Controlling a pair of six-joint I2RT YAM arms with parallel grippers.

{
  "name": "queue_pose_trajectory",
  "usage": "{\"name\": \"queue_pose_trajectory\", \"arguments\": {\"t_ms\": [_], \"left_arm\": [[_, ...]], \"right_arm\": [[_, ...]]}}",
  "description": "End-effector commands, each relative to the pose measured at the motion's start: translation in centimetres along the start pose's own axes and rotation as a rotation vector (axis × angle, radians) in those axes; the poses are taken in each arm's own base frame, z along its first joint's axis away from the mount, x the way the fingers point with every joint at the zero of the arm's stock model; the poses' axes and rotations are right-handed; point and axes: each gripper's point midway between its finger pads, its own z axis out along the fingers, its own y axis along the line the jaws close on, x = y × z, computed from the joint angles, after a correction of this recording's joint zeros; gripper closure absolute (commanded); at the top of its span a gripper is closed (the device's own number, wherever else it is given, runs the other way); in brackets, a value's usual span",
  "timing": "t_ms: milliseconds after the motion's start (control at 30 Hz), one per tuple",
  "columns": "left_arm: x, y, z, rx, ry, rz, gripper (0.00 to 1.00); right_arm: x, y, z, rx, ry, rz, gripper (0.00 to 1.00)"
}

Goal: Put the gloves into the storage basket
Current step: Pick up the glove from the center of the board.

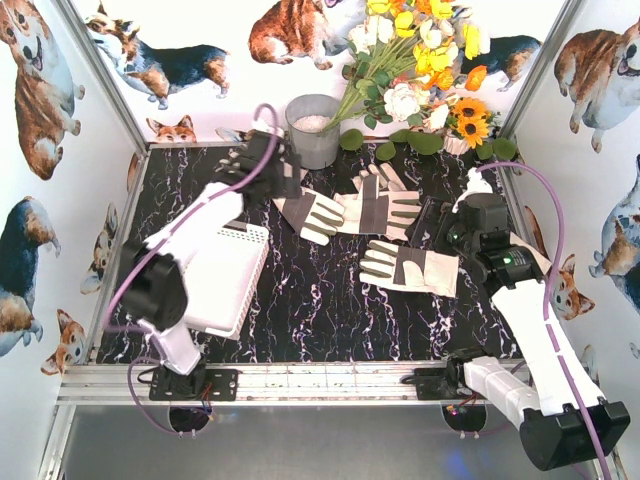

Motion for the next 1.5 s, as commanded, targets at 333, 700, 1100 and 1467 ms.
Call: {"name": "queue_pose_trajectory", "arguments": {"t_ms": [333, 700, 1100, 1467], "left_arm": [[-0.4, -4.6, 8.3, 0.088, 0.063, 0.287, 0.16], [2.8, -3.4, 10.9, -0.008, 0.190, 0.215, 0.46], [1.2, -3.5, 10.3, -0.035, 0.145, 0.148, 0.97], [-2.5, -6.0, 0.5, 0.146, 0.127, 0.031, 1.00]], "right_arm": [[-1.7, 2.2, -0.3, -0.091, -0.020, -0.021, 0.00], [-3.8, 2.2, 0.7, -0.075, -0.110, -0.022, 0.00], [-5.9, 2.6, 1.3, -0.069, -0.152, -0.047, 0.01], [-4.8, 4.7, 1.5, -0.194, -0.092, -0.058, 0.00]]}}
